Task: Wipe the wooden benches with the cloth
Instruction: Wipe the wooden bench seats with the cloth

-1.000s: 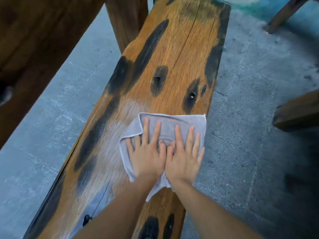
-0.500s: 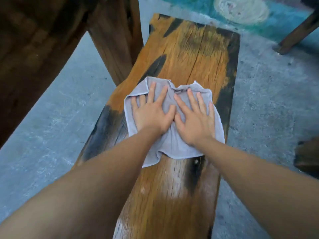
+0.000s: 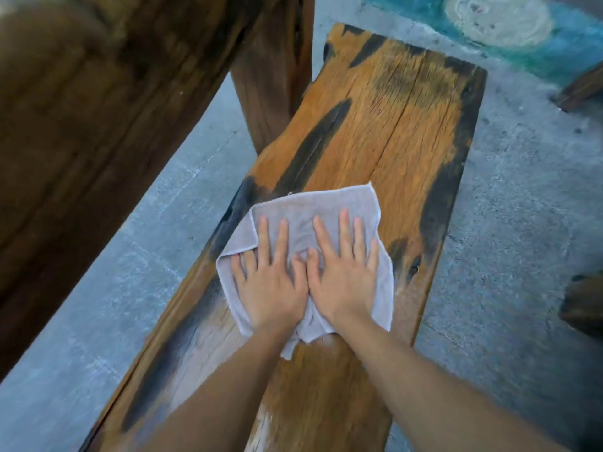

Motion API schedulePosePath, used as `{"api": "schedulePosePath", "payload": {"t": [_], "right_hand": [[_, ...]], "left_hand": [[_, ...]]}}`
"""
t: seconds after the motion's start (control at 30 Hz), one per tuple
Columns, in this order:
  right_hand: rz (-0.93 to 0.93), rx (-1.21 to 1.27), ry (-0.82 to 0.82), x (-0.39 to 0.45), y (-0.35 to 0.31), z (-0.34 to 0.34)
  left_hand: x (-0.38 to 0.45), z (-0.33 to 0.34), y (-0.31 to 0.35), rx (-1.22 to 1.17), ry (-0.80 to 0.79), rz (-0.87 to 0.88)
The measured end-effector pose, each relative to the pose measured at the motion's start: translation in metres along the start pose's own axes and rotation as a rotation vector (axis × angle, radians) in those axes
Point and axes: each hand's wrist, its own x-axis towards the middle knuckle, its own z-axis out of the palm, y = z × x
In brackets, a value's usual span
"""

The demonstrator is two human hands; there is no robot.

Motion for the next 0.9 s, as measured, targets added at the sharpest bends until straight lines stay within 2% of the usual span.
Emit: {"api": "schedulePosePath", "payload": {"t": [0.1,0.17,0.27,0.33,0.43,0.53,0.67,0.77,0.9], "right_hand": [[-0.121,-0.013,-0.002,-0.068,-0.01,0.013],[-0.153,-0.011,-0.017,-0.079,-0.008,0.016],[-0.177,-0.034,-0.019,-0.071,-0.007,0.016],[-0.258,-0.053,-0.02,-0.055,-0.001,0.015],[-0.403,-0.076,-0.035,0.001,0.008,0.006],[-0.422,-0.082,-0.005,0.083,0.005,-0.003],[-0.338,-0.079,-0.008,0.206,-0.002,-0.017],[-0.158,-0.032,0.044,0.278,-0.013,-0.02],[-0.062,-0.023,0.042,0.304,-0.021,-0.022]], "left_hand": [[-0.073,-0.003,-0.037,0.028,0.017,-0.095],[-0.098,-0.003,-0.047,0.06,-0.017,-0.056],[-0.091,-0.006,-0.053,0.105,-0.053,0.032],[-0.07,-0.01,-0.053,0.11,-0.081,0.067],[-0.022,-0.011,-0.044,0.106,-0.096,0.118],[0.056,-0.006,-0.023,0.091,-0.072,0.075],[0.179,-0.005,0.022,0.091,-0.049,0.103],[0.266,-0.005,0.054,-0.072,-0.127,0.108],[0.295,-0.005,0.068,-0.144,-0.148,0.037]]}}
